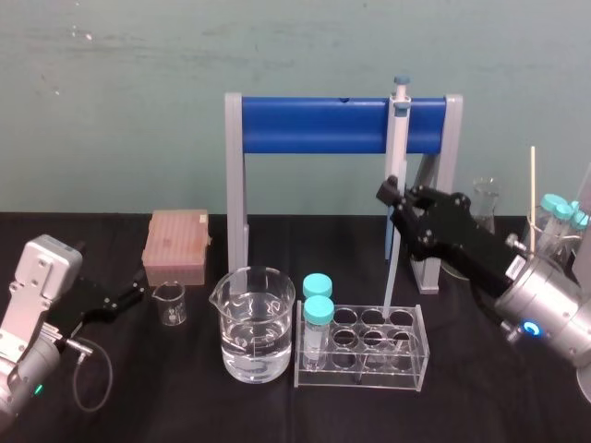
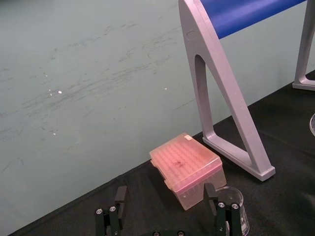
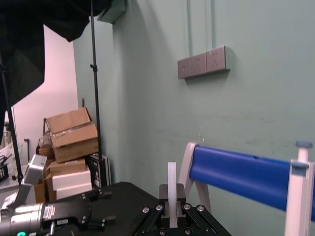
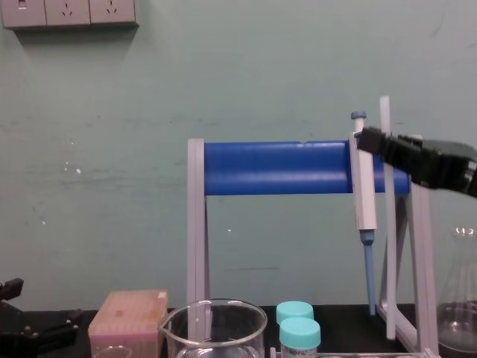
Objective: Pick up the stirring rod with one hand, then place it down.
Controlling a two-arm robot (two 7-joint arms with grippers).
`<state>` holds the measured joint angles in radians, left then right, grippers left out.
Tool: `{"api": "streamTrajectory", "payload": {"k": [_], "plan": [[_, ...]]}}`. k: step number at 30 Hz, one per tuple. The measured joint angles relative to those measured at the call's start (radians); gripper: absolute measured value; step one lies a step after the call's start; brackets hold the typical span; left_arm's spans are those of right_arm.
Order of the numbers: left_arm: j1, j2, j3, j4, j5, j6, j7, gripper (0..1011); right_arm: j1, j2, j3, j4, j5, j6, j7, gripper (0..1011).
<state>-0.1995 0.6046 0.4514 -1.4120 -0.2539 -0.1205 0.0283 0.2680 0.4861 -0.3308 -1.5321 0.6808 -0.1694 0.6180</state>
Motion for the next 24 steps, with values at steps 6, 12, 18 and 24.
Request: {"api": "streamTrajectory", "payload": {"k": [6, 12, 18, 24], "plan": [[0.000, 0.000, 0.000, 0.000, 0.000, 0.000, 0.000, 1000, -0.004, -0.006, -0.010, 0.031, -0.008, -0.014, 0.009, 71], [0.000, 0.000, 0.000, 0.000, 0.000, 0.000, 0.000, 1000, 0.010, -0.025, -0.023, 0.080, -0.015, -0.026, 0.023, 71], [0.000, 0.000, 0.000, 0.000, 0.000, 0.000, 0.000, 1000, 0.020, -0.037, -0.035, 0.114, -0.026, -0.024, 0.026, 71], [0.000, 0.000, 0.000, 0.000, 0.000, 0.000, 0.000, 1000, 0.024, -0.048, -0.048, 0.147, -0.032, -0.005, 0.025, 70]]}}
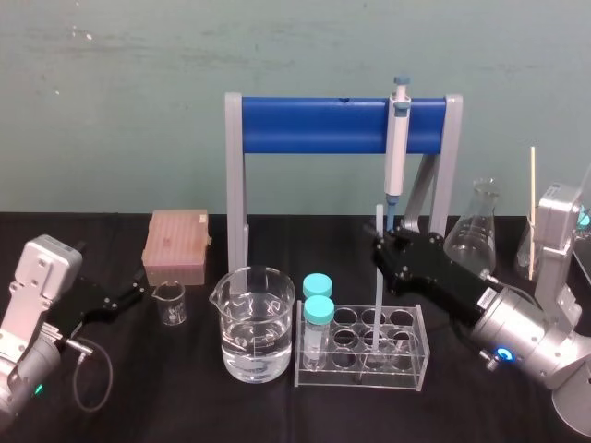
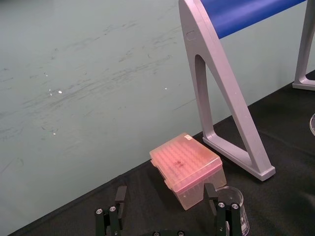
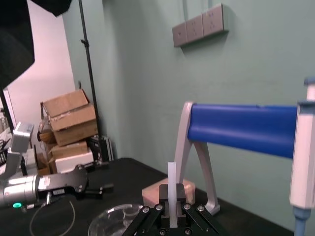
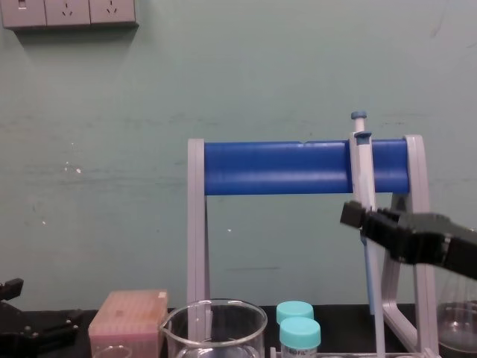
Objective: Pick up the stirring rod with one hand, then place it down.
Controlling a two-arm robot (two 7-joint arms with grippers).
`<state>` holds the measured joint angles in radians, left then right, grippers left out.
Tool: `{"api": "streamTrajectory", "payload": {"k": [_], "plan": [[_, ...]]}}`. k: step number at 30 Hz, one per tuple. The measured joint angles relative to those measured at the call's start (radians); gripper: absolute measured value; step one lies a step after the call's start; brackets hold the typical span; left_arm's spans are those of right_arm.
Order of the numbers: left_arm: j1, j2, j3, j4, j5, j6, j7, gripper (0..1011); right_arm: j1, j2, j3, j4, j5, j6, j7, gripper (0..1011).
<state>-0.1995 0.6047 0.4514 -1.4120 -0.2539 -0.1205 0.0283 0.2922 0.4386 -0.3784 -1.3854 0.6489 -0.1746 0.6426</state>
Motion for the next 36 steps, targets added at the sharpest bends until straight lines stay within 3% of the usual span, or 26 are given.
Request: {"api": "streamTrajectory", "payload": {"k": [13, 36], "plan": [[0.000, 0.000, 0.000, 0.000, 0.000, 0.000, 0.000, 1000, 0.012, -0.018, -0.022, 0.067, -0.037, 0.013, -0.010, 71], [0.000, 0.000, 0.000, 0.000, 0.000, 0.000, 0.000, 1000, 0.022, -0.033, -0.031, 0.092, -0.072, 0.026, -0.022, 71]]}}
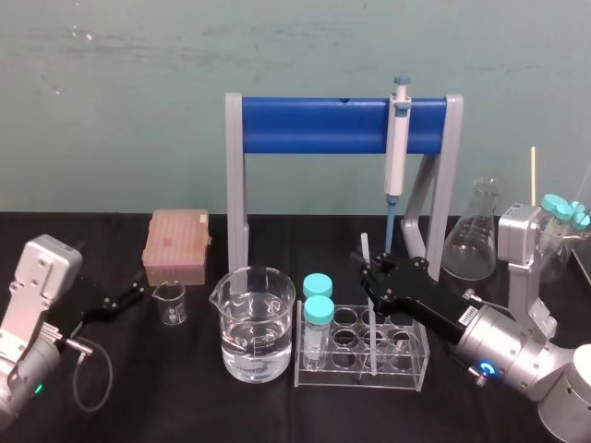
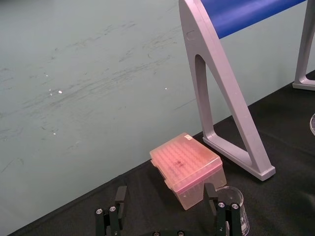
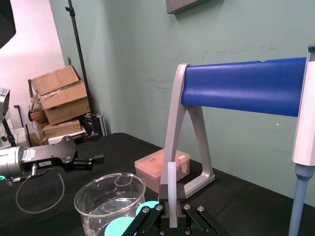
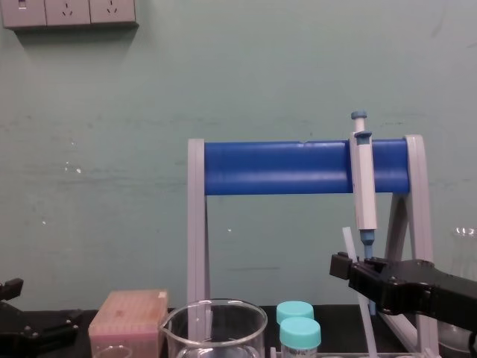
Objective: Pick up the stirring rod with one hand, then place it down.
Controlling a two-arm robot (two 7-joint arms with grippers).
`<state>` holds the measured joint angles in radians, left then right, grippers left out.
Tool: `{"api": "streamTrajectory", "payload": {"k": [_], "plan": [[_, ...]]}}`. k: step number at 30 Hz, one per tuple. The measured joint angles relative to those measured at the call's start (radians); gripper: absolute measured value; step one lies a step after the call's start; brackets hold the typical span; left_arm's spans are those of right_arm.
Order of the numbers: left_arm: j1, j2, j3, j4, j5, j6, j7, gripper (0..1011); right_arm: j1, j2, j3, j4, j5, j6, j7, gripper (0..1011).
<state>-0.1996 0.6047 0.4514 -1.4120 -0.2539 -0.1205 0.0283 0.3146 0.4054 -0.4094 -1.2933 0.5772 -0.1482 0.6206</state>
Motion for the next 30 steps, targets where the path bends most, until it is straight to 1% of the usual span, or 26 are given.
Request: {"api": "streamTrajectory", "payload": {"k": [8, 11, 12, 13, 14, 16, 18, 20, 21, 25, 27, 28, 30], "plan": [[0.000, 0.000, 0.000, 0.000, 0.000, 0.000, 0.000, 1000, 0.000, 0.000, 0.000, 0.000, 0.001, 0.000, 0.000, 71], [0.000, 0.000, 0.000, 0.000, 0.000, 0.000, 0.000, 1000, 0.000, 0.000, 0.000, 0.000, 0.002, 0.000, 0.000, 99], [0.000, 0.000, 0.000, 0.000, 0.000, 0.000, 0.000, 1000, 0.000, 0.000, 0.001, 0.000, 0.002, 0.000, 0.000, 152], [0.000, 0.000, 0.000, 0.000, 0.000, 0.000, 0.000, 1000, 0.000, 0.000, 0.001, 0.000, 0.002, 0.000, 0.000, 171], [0.000, 0.000, 0.000, 0.000, 0.000, 0.000, 0.000, 1000, -0.001, 0.000, 0.001, 0.000, 0.002, 0.000, 0.000, 227], [0.000, 0.000, 0.000, 0.000, 0.000, 0.000, 0.000, 1000, -0.001, 0.000, 0.001, 0.000, 0.002, 0.000, 0.000, 269], [0.000, 0.000, 0.000, 0.000, 0.000, 0.000, 0.000, 1000, -0.001, 0.000, 0.001, 0.000, 0.002, 0.000, 0.000, 347], [0.000, 0.000, 0.000, 0.000, 0.000, 0.000, 0.000, 1000, -0.001, 0.000, 0.001, 0.000, 0.002, 0.000, 0.000, 384], [0.000, 0.000, 0.000, 0.000, 0.000, 0.000, 0.000, 1000, -0.001, 0.000, 0.001, -0.001, 0.002, 0.000, 0.000, 440], [0.000, 0.000, 0.000, 0.000, 0.000, 0.000, 0.000, 1000, -0.001, 0.000, 0.002, -0.001, 0.003, 0.000, 0.000, 550], [0.000, 0.000, 0.000, 0.000, 0.000, 0.000, 0.000, 1000, -0.001, 0.000, 0.002, -0.001, 0.003, -0.001, 0.000, 630], [0.000, 0.000, 0.000, 0.000, 0.000, 0.000, 0.000, 1000, -0.001, 0.000, 0.002, -0.001, 0.003, -0.001, 0.001, 645], [0.000, 0.000, 0.000, 0.000, 0.000, 0.000, 0.000, 1000, -0.001, 0.000, 0.002, -0.001, 0.003, -0.001, 0.001, 731]]}}
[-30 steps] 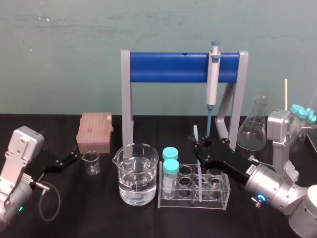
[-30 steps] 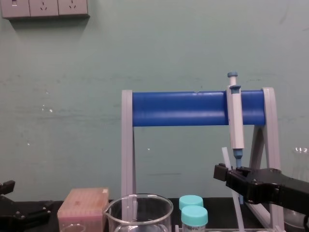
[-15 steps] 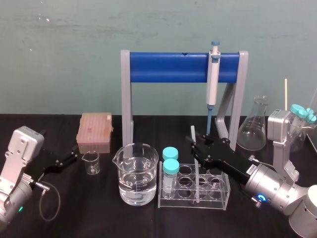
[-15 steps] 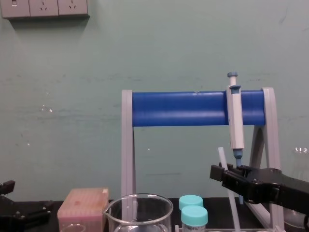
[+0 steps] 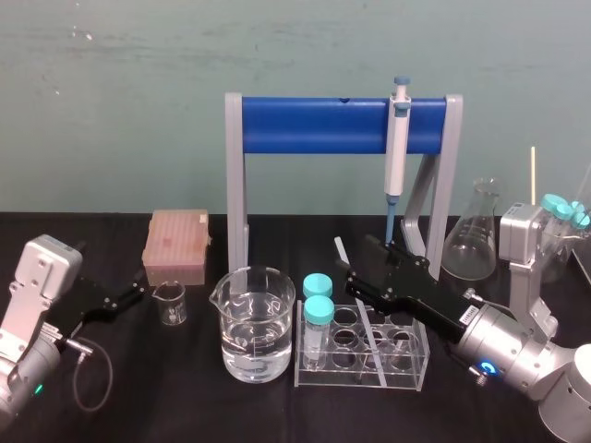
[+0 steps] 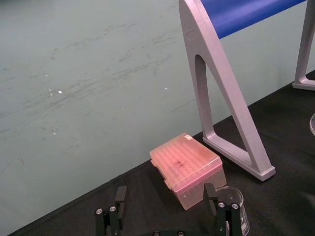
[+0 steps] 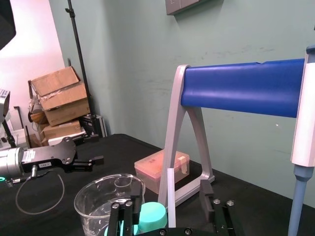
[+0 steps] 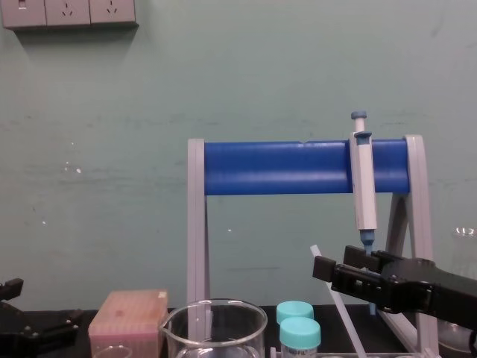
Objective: Pick up the stirring rod with one hand, then place it down.
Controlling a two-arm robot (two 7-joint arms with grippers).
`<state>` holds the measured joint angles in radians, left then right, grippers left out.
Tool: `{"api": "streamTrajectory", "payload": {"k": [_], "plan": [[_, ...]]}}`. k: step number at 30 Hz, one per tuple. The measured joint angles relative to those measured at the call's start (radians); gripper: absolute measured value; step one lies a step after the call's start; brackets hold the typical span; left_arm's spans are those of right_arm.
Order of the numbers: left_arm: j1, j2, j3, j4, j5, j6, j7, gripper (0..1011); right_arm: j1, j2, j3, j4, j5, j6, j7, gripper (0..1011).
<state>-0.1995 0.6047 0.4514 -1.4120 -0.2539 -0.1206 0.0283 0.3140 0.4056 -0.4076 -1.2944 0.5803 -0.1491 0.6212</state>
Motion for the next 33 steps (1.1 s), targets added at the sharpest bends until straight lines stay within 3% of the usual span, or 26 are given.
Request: {"api": "streamTrajectory", "payload": {"k": [5, 9, 10, 12, 14, 19, 25, 33], "plan": [[0.000, 0.000, 0.000, 0.000, 0.000, 0.000, 0.000, 1000, -0.001, -0.001, 0.006, -0.002, 0.000, -0.002, -0.007, 861], [0.000, 0.000, 0.000, 0.000, 0.000, 0.000, 0.000, 1000, -0.011, -0.008, 0.051, -0.023, -0.007, -0.024, -0.081, 956], [0.000, 0.000, 0.000, 0.000, 0.000, 0.000, 0.000, 1000, -0.019, -0.012, 0.076, -0.034, -0.024, -0.039, -0.128, 997], [0.000, 0.000, 0.000, 0.000, 0.000, 0.000, 0.000, 1000, -0.029, -0.016, 0.100, -0.045, -0.050, -0.051, -0.192, 1003], [0.000, 0.000, 0.000, 0.000, 0.000, 0.000, 0.000, 1000, -0.046, -0.021, 0.132, -0.057, -0.091, -0.046, -0.298, 1003], [0.000, 0.000, 0.000, 0.000, 0.000, 0.000, 0.000, 1000, -0.083, -0.044, 0.197, -0.056, -0.151, 0.074, -0.532, 1003], [0.000, 0.000, 0.000, 0.000, 0.000, 0.000, 0.000, 1000, -0.092, -0.064, 0.225, -0.020, -0.149, 0.168, -0.584, 1003], [0.000, 0.000, 0.000, 0.000, 0.000, 0.000, 0.000, 1000, -0.092, -0.065, 0.226, -0.014, -0.147, 0.175, -0.582, 1003]]}}
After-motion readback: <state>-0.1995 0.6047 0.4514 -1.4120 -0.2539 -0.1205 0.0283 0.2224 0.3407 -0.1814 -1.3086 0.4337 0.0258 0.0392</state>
